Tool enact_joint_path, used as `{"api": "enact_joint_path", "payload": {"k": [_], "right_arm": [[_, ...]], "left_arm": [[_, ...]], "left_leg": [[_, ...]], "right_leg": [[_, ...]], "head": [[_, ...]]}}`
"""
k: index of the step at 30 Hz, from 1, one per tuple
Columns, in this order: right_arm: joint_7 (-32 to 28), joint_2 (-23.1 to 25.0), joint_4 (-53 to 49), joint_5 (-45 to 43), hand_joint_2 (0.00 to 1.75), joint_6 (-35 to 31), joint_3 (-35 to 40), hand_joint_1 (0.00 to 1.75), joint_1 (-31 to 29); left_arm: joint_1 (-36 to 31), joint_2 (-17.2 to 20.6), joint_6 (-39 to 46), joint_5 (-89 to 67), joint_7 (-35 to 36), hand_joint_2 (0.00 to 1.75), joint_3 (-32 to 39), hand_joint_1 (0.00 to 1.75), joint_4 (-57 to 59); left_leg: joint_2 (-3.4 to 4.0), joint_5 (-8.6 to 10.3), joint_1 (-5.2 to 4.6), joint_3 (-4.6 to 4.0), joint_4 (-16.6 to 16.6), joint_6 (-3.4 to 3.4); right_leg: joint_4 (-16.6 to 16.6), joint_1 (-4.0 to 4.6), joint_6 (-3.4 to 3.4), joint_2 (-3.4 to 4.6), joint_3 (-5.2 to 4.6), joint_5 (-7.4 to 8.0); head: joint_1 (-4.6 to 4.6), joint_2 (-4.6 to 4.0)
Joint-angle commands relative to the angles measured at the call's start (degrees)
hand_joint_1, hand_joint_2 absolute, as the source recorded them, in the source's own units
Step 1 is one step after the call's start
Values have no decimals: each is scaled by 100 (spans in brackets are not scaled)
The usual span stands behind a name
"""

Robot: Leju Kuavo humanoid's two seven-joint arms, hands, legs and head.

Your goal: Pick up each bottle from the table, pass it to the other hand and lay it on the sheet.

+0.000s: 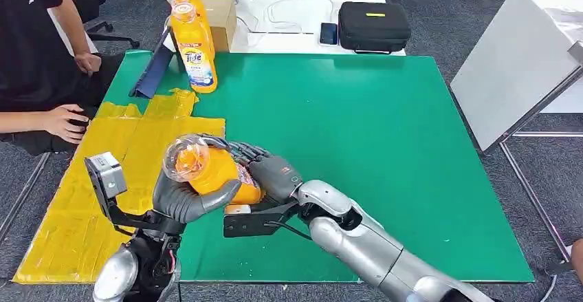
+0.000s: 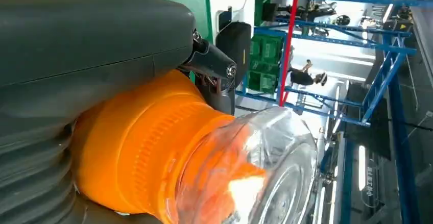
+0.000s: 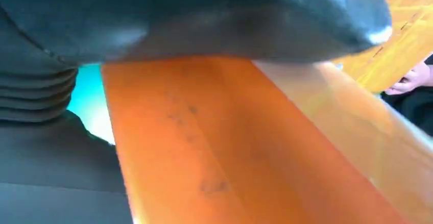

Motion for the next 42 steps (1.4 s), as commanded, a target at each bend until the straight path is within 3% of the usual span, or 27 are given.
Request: {"api": "enact_joint_path", "payload": {"k": [1, 7, 20, 27, 28, 29, 32, 35, 38, 39, 42], "right_arm": [[-109, -81, -69, 110, 0, 37, 7, 0, 118], [-99, -144, -299, 347, 0, 85, -113, 0, 247], [-104, -121, -272, 377, 0, 97, -141, 0, 251], [-45, -187, -570, 715, 0, 245, -189, 0, 322], [716, -336, -1247, 941, 0, 653, -146, 0, 578], [1014, -604, -1903, 1031, 0, 719, -62, 0, 861], [1263, -1030, -2579, 1375, 0, 664, -53, 0, 1288], [619, -1168, -2907, 2376, 0, 419, -946, 0, 2337], [646, -1081, -3461, 2701, 0, 794, -1183, 0, 2525], [680, -960, -3613, 2934, 0, 744, -1536, 0, 2883], [420, -794, -4108, 3192, 0, 124, -2446, 0, 3908]], "left_arm": [[-310, -86, -38, -316, -76, 175, 60, 175, 3], [-520, -271, -66, -1044, -3, 175, 522, 175, 10], [-522, -346, -117, -1094, 66, 175, 562, 175, 4], [-685, -413, -234, -2259, -5, 175, 962, 175, -34], [-645, -389, -322, -2708, 31, 175, 1012, 175, -85], [-627, -385, -409, -3204, 65, 175, 1101, 175, -183], [-647, -336, -874, -4630, 240, 175, 1337, 175, -327], [-541, -519, -1452, -6444, -109, 175, 1592, 175, -2], [-693, -679, -1821, -6670, 185, 175, 1596, 175, -346], [-565, -617, -1923, -7154, 277, 175, 1583, 175, -368], [17, -557, -1750, -7893, 40, 175, 1705, 175, -215]], "left_leg": [[-21, -4, 9, 9, 5, -23], [-27, -3, 9, 3, 10, -22], [-19, -3, 9, 9, 7, -25], [-21, -1, 9, 4, 10, -26], [-16, 1, 9, 0, 6, -19], [-19, -2, 9, 0, 12, -25], [-43, -6, 13, 5, 11, -25], [-50, 4, 3, 0, -7, -14], [-56, -12, 9, 0, 8, -21], [-43, -8, 6, -22, 14, -16], [-31, -11, 4, -24, 3, -19]], "right_leg": [[2, 6, -12, -15, 15, -7], [8, 7, -11, -22, 10, -8], [4, 7, -13, -14, 12, -7], [8, 7, -13, -16, 6, -6], [4, 7, -10, -13, 2, -3], [10, 7, -13, -14, 3, -7], [3, 10, -13, -38, 16, -15], [-10, 1, -5, -36, -38, -9], [-2, 7, -10, -42, -30, -22], [8, 4, -8, -30, -56, -16], [-4, 5, -9, -18, -6, -14]], "head": [[-2, -2], [-2, -2], [0, -2], [-2, -2], [-2, -2], [0, -2], [-2, -2], [-2, 0], [-2, -2], [0, -2], [-2, -2]]}}
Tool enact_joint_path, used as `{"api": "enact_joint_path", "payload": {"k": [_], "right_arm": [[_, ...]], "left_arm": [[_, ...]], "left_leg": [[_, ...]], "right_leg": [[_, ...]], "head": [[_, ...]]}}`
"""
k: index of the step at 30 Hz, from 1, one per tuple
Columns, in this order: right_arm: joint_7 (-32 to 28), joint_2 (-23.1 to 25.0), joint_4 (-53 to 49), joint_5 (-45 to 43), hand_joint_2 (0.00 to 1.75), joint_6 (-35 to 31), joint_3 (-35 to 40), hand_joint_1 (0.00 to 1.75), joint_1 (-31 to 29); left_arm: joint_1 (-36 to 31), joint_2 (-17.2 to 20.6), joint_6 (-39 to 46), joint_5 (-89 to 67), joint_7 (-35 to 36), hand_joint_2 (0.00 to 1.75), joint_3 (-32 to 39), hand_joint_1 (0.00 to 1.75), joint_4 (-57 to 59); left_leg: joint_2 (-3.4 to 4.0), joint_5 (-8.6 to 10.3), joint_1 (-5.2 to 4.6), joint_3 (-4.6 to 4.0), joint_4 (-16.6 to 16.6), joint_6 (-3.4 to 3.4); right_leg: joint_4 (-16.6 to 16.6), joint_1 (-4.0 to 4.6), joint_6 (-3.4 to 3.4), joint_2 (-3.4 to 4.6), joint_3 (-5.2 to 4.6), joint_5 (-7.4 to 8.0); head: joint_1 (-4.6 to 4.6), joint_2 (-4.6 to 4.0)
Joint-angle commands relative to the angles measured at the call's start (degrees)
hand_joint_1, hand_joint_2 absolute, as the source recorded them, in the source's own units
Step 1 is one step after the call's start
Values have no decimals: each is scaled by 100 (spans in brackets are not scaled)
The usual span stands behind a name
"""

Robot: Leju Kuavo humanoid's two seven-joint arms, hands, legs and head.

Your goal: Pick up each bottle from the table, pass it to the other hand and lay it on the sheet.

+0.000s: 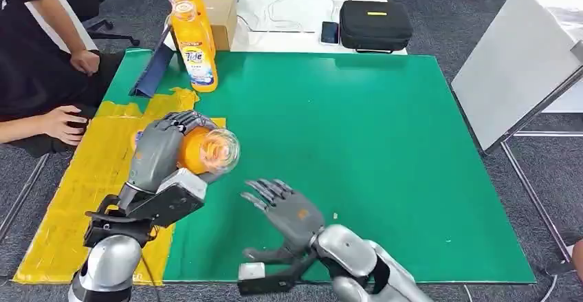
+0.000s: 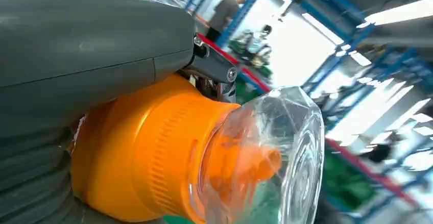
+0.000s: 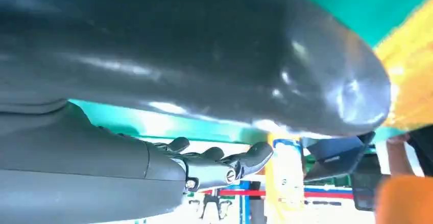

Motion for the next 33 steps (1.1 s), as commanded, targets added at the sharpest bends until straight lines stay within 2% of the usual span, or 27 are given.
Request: {"api": "enact_joint_path", "payload": {"k": [1, 6, 8, 9, 10, 11, 13, 15, 18, 20, 23, 33], "right_arm": [[-312, 57, -1648, 515, 0, -659, -1921, 0, 2043], [-522, 176, -2312, 384, 0, -1273, -2725, 0, 2857], [-254, 90, -2772, 337, 0, -1179, -3012, 0, 3200], [-283, -36, -2894, 226, 0, -1128, -3138, 0, 3251], [-282, -68, -2905, 176, 0, -1136, -3210, 0, 3247], [-398, -41, -2914, -222, 0, -1052, -3541, 0, 3242], [-649, 262, -2981, -1165, 0, -853, -4260, 0, 3215], [-819, 450, -3059, -1835, 0, -612, -4797, 0, 3172], [-1115, 564, -3175, -2067, 0, -499, -5206, 0, 3152], [-1277, 600, -3233, -2263, 0, -383, -5412, 0, 3172], [-1399, 620, -3235, -2341, 0, -226, -5386, 0, 3163], [-1406, 525, -3220, -2228, 0, -248, -5101, 0, 3170]], "left_arm": [[575, -63, 18, -1490, -146, 175, 422, 175, 156], [1252, 182, 417, -2469, -475, 175, 488, 175, 495], [1417, 290, 478, -2766, -467, 175, 451, 175, 702], [1362, 730, 472, -2887, -481, 175, 284, 175, 864], [1308, 923, 482, -2827, -462, 175, 245, 175, 950], [1243, 1190, 599, -2608, -582, 175, 409, 175, 1239], [1267, 1438, 491, -2844, -668, 175, 439, 175, 1648], [1344, 1461, 522, -2972, -656, 175, 383, 175, 1896], [1371, 1446, 491, -3047, -540, 175, 229, 175, 2086], [1462, 1064, 552, -3215, -209, 175, 98, 175, 2215], [1384, 1016, 539, -3381, 9, 175, -260, 175, 2447], [1071, 935, 411, -3287, 33, 175, -339, 175, 2921]], "left_leg": [[-19, -7, 1, 25, -7, -15], [-13, -15, 0, 33, -7, -20], [-11, -23, 2, 43, -4, -29], [-18, -14, -1, 27, -6, -21], [-23, -20, 2, 39, -3, -27], [-20, -15, 0, 25, -7, -27], [-15, -18, 1, 23, -15, -31], [0, -19, -2, 25, -16, -29], [-5, -20, 2, 33, -14, -31], [-9, -15, 4, 25, -10, -22], [-16, -17, 2, 40, -11, -23], [-22, -15, 4, 44, -11, -33]], "right_leg": [[-7, 0, -7, -21, 28, -12], [-6, -2, -11, -9, 32, -17], [-4, 0, -16, -7, 40, -22], [-4, -3, -13, -16, 21, -20], [-1, -1, -18, -20, 21, -26], [-3, -2, -16, -17, -37, -19], [-10, -1, -21, -7, -41, -32], [-9, -4, -17, 2, -45, -27], [-9, -1, -21, -4, -35, -18], [-9, 1, -19, -9, -40, -17], [-13, -2, -20, -14, -21, -23], [-10, 0, -27, -17, -19, -20]], "head": [[-2, -2], [-2, -2], [-2, -2], [-2, -2], [-2, -2], [-2, -2], [0, 0], [-2, -2], [-4, -2], [0, -2], [-2, 0], [-4, -2]]}}
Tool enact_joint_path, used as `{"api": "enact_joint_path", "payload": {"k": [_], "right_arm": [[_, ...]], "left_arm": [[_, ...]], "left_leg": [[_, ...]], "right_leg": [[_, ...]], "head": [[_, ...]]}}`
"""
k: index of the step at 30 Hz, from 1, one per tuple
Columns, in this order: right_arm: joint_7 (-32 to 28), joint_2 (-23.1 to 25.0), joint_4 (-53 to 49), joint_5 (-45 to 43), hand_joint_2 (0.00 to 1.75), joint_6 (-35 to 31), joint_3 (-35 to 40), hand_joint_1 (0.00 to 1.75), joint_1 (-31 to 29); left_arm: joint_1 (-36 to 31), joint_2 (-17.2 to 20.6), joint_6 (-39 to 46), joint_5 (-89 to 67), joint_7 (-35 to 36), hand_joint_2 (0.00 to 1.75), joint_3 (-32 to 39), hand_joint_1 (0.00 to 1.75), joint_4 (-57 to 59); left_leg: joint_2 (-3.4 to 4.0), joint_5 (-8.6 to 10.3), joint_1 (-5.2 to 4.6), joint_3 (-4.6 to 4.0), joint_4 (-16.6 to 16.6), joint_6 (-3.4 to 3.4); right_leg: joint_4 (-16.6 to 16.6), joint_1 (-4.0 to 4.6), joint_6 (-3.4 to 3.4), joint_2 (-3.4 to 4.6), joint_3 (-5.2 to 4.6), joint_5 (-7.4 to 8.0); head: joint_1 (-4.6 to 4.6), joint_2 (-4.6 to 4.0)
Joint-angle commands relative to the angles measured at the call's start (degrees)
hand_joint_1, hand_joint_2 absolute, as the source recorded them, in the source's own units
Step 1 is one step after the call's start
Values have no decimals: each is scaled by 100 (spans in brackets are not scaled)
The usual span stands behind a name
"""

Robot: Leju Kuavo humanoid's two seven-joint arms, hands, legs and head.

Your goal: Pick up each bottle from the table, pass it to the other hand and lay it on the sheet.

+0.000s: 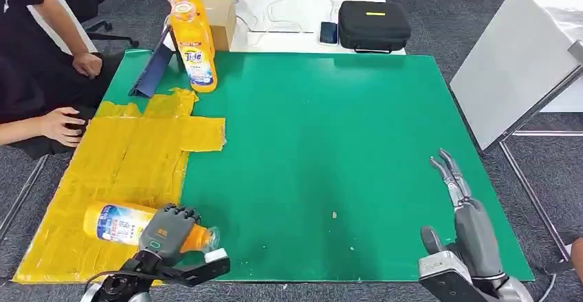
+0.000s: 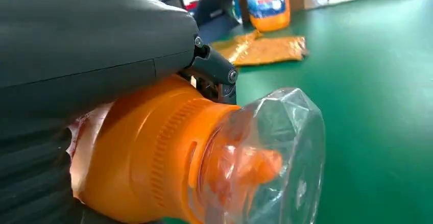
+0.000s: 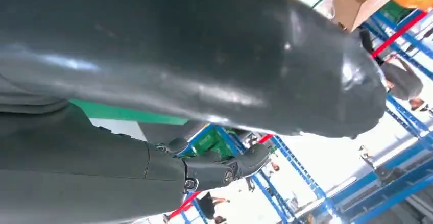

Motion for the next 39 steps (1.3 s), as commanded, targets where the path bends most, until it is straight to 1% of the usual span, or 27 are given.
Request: {"api": "enact_joint_path", "payload": {"k": [1, 5, 6, 7, 8, 9, 11, 12, 14, 19, 20, 21, 22, 23, 24, 26, 30, 31, 32, 33, 34, 35, 36, 37, 38, 39], "right_arm": [[-10, 63, 22, 24, 0, 14, -15, 0, 16], [-18, -15, 37, 13, 0, -2, 15, 0, 21], [-18, -32, 44, 13, 0, -4, 22, 0, 26], [-18, -42, 64, 12, 0, 4, 34, 0, 16], [-18, -57, 104, 11, 0, 13, 58, 0, -6], [-14, -68, 136, 10, 0, 15, 86, 0, -8], [-8, -83, 145, 16, 0, -3, 108, 0, 20], [-9, -91, 144, 16, 0, -14, 114, 0, 40], [-34, -109, 129, 0, 0, -63, 108, 0, 146], [-60, -42, 151, -74, 0, -101, 43, 0, 193], [-61, 5, 147, -89, 0, -90, 34, 0, 181], [-70, 49, 122, -98, 0, -105, 44, 0, 188], [-79, 88, 72, -89, 0, -131, 59, 0, 222], [-78, 94, 41, -80, 0, -140, 79, 0, 242], [-76, 93, 30, -75, 0, -144, 87, 0, 250], [-76, 93, 30, -75, 0, -144, 87, 0, 250], [-76, 93, 30, -75, 0, -144, 87, 0, 250], [-108, 159, -18, -61, 0, -238, 54, 0, 276], [-209, 257, -142, 14, 0, -410, 16, 0, 346], [-285, 439, -362, 187, 0, -661, -42, 0, 467], [-274, 627, -548, 72, 0, -710, -67, 0, 557], [-276, 845, -778, -272, 0, -679, -122, 0, 697], [-406, 1172, -1059, -551, 0, -694, -245, 0, 857], [-693, 1340, -1244, -492, 0, -782, -295, 0, 960], [-1088, 1450, -1379, 34, 0, -1076, -278, 0, 1054], [-1276, 1425, -1423, 76, 0, -1083, -10, 0, 1242]], "left_arm": [[-386, -112, -100, 23, 31, 175, -271, 175, 862], [-469, -118, -201, 62, -5, 175, -324, 175, 1010], [-544, -110, -309, -42, 58, 175, -382, 175, 1107], [-648, -52, -376, -281, 89, 175, -535, 80, 1198], [-728, -75, -372, -345, 102, 0, -581, 0, 1331], [-826, -112, -368, -428, 176, 0, -623, 0, 1476], [-837, -148, -318, -409, 165, 0, -614, 0, 1505], [-826, -156, -309, -397, 163, 0, -607, 0, 1482], [-693, -170, -290, -217, 120, 0, -524, 0, 1161], [-530, -73, -211, -152, 83, 0, -544, 0, 644], [-458, -142, -34, -92, 77, 0, -463, 0, 446], [-381, -215, 118, 32, 37, 0, -377, 0, 249], [-286, -290, 174, 123, 32, 0, -264, 0, -32], [-251, -288, 70, 143, 22, 0, -256, 0, -180], [-231, -289, 14, 141, 33, 0, -253, 0, -256], [-231, -289, 14, 141, 33, 0, -253, 0, -256], [-231, -289, 14, 141, 33, 0, -253, 0, -256], [-154, -520, 332, 476, -67, 0, 3, 0, -373], [-41, -749, 289, 1100, -273, 0, 240, 0, -741], [84, -1018, 169, 1723, -342, 0, 529, 0, -1391], [176, -1277, -67, 2638, -445, 0, 753, 0, -1891], [253, -1358, -462, 3451, -395, 0, 945, 0, -2335], [405, -1531, -777, 4857, -549, 0, 1153, 0, -2869], [554, -1568, -914, 5582, -659, 0, 1212, 0, -3223], [723, -1572, -1049, 6165, -717, 0, 1208, 0, -3517], [1077, -1469, -1051, 6468, -853, 0, 1124, 0, -3885]], "left_leg": [[-22, 4, 3, 21, -7, -14], [-15, -4, 6, 47, -4, -30], [-17, 3, 4, 41, -7, -17], [-18, 3, 7, 44, -6, -20], [-25, 8, 3, 39, -8, -12], [-26, 8, 6, 40, -7, -18], [-28, 14, 4, 42, -10, -10], [-25, 13, 8, 45, -10, -17], [-43, 21, 4, 41, -10, -16], [-31, 22, 5, 35, -5, -8], [-29, 18, 7, 37, -3, -15], [-31, 22, 5, 33, -4, -7], [-30, 18, 7, 34, -1, -12], [-31, 21, 8, 24, 2, -7], [-32, 14, 11, 25, 7, -17], [-36, 22, 6, 20, 1, -7], [-31, 18, 6, 24, 1, -14], [-32, 15, 8, 21, 1, -18], [-32, 14, 8, 24, 0, -22], [-34, 15, 7, 16, 4, -16], [-36, 7, 10, 11, 15, -22], [-39, 12, 10, -3, 16, -16], [-42, 1, 12, -2, 29, -23], [-47, -6, 13, -3, 37, -28], [-42, 5, 11, -10, 24, -19], [-39, -6, 10, 1, 28, -27]], "right_leg": [[-5, 2, -10, -17, 27, -5], [-1, 5, -17, -4, 49, -8], [-5, 4, -9, -9, 45, -2], [-5, 6, -11, -9, 47, -3], [-4, 2, -13, -17, 43, -6], [-5, 5, -18, -17, 45, -6], [-7, 2, -16, -17, 47, -5], [-9, 5, -19, -13, 51, -2], [-7, 2, -16, -21, 50, -2], [-4, 3, -13, -11, 41, 3], [-2, 5, -14, -8, 43, 3], [-2, 3, -9, -12, 40, 6], [0, 5, -10, -10, 40, 3], [1, 6, -2, -13, 31, 9], [5, 8, -7, -13, 32, 4], [1, 5, 1, -18, 27, 9], [2, 5, 0, -11, 31, 6], [0, 7, 1, -13, 29, 7], [1, 7, -1, -12, 30, 6], [4, 6, 2, -15, 23, 5], [13, 9, -1, -16, 19, -1], [15, 9, 2, -20, 6, 2], [27, 10, -2, -22, 5, -9], [34, 11, -5, -27, 7, -18], [24, 9, -2, -23, -2, -8], [29, 8, -6, -18, 8, -17]], "head": [[-2, -2], [-4, -2], [-4, -2], [-2, -2], [-4, -2], [-2, -2], [-4, -2], [-2, -2], [0, -2], [-2, -2], [0, 0], [-2, -2], [-2, -2], [-2, -2], [-2, -2], [-2, -2], [-2, 0], [-2, -2], [-2, 0], [-2, -2], [-4, -2], [-2, -2], [-2, -2], [0, -2], [-2, -2], [-2, -2]]}}
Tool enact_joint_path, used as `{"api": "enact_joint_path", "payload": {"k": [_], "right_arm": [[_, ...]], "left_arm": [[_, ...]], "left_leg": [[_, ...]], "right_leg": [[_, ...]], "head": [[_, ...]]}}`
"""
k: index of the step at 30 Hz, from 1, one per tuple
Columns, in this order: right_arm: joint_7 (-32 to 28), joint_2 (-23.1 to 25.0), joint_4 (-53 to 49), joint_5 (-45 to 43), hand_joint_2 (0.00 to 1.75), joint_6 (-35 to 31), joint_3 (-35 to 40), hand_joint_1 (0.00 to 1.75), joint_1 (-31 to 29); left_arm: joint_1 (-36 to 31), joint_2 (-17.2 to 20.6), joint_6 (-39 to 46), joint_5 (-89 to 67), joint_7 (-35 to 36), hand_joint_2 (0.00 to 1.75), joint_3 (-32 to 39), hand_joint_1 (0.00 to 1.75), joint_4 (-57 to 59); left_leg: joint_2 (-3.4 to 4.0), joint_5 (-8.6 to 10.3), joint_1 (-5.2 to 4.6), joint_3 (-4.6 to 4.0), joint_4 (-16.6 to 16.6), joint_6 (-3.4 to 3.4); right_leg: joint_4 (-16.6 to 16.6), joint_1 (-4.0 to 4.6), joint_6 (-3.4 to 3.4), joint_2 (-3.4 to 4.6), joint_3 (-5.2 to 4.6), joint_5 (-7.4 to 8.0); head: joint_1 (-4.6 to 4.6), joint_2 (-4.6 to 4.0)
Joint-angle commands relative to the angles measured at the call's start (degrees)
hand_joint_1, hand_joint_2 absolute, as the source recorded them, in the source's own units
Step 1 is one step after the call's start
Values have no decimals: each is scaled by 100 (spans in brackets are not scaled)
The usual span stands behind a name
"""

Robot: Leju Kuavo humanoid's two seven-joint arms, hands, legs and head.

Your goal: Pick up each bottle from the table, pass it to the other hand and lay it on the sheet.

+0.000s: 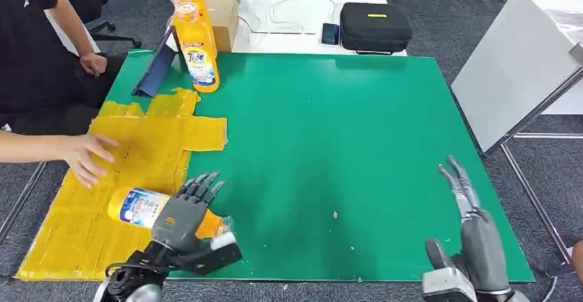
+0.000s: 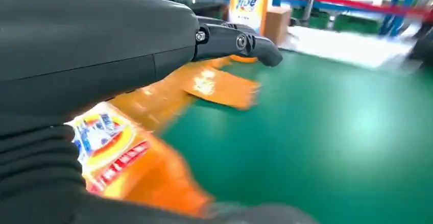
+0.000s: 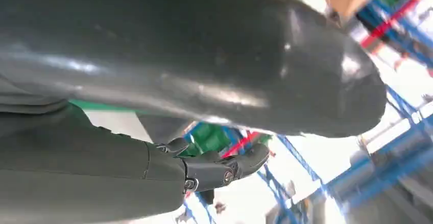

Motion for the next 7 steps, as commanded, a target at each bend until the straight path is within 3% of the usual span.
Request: {"api": "enact_joint_path", "payload": {"k": [1, 3, 7], "right_arm": [[-1043, 1125, -1093, 122, 0, -423, 189, 0, 896], [-996, 981, -976, 215, 0, -600, 548, 0, 946], [-953, 887, -911, 231, 0, -714, 582, 0, 876]], "left_arm": [[1321, -686, -944, 4239, -628, 0, 981, 0, -3066], [1698, -585, -904, 4370, -890, 0, 882, 0, -3219], [1605, -577, -866, 4351, -956, 0, 866, 0, -3068]], "left_leg": [[10, -20, 7, -10, 20, -18], [30, -35, 6, 7, 12, -30], [38, -50, 7, 19, 7, -42]], "right_leg": [[19, 5, -11, 12, -13, -15], [12, 5, -16, 32, 0, -18], [6, 7, -29, 28, 8, -28]], "head": [[2, 0], [-2, 0], [0, 0]]}}
